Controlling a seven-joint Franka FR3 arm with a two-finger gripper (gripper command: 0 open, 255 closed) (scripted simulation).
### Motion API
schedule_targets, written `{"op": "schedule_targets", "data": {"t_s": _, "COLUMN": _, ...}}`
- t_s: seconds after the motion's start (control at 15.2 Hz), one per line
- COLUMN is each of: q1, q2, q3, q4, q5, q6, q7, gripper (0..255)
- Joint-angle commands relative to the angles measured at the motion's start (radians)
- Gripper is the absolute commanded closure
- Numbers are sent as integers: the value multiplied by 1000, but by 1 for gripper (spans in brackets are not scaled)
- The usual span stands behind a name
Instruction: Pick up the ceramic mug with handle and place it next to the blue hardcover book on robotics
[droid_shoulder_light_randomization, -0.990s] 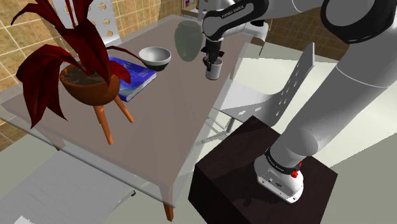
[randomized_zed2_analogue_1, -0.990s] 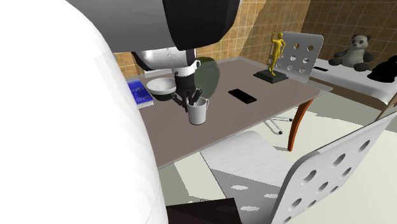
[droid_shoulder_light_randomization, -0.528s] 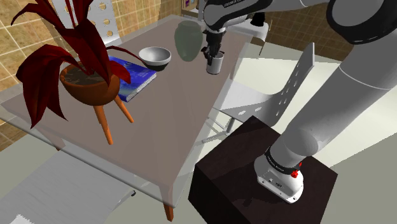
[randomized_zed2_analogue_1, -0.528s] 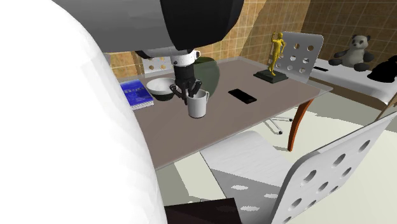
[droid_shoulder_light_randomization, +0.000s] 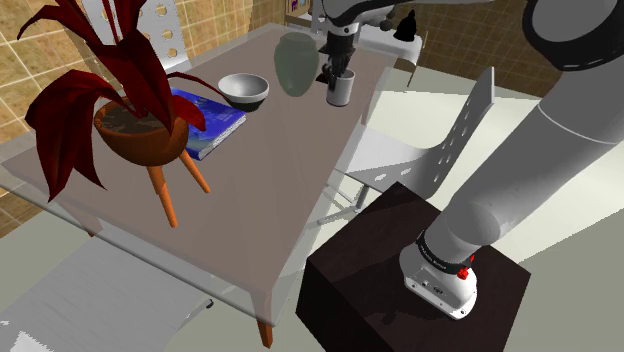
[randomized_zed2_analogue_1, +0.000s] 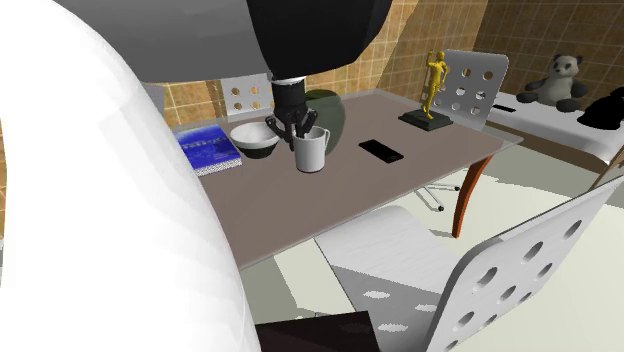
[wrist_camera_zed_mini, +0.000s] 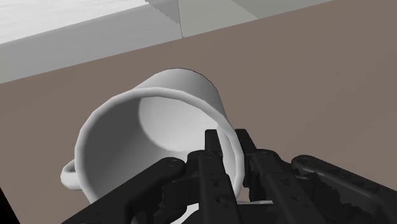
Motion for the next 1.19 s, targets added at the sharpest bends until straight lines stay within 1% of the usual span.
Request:
{"op": "schedule_targets", "data": {"t_s": 0.0, "q1": 1, "q2": -5, "q3": 1, "q4": 19, "q5": 0, "q6": -24, "q7": 0, "gripper": 255}}
{"op": "schedule_targets", "data": {"t_s": 0.46, "q1": 2, "q2": -17, "q3": 2, "q4": 96, "q5": 1, "q6": -113, "q7": -5, "gripper": 255}}
{"op": "schedule_targets", "data": {"t_s": 0.79, "q1": 49, "q2": 95, "q3": 50, "q4": 234, "q5": 9, "q6": -146, "q7": 86, "gripper": 255}}
{"op": "schedule_targets", "data": {"t_s": 1.12, "q1": 97, "q2": 228, "q3": 89, "q4": 412, "q5": 9, "q6": -196, "q7": 171, "gripper": 255}}
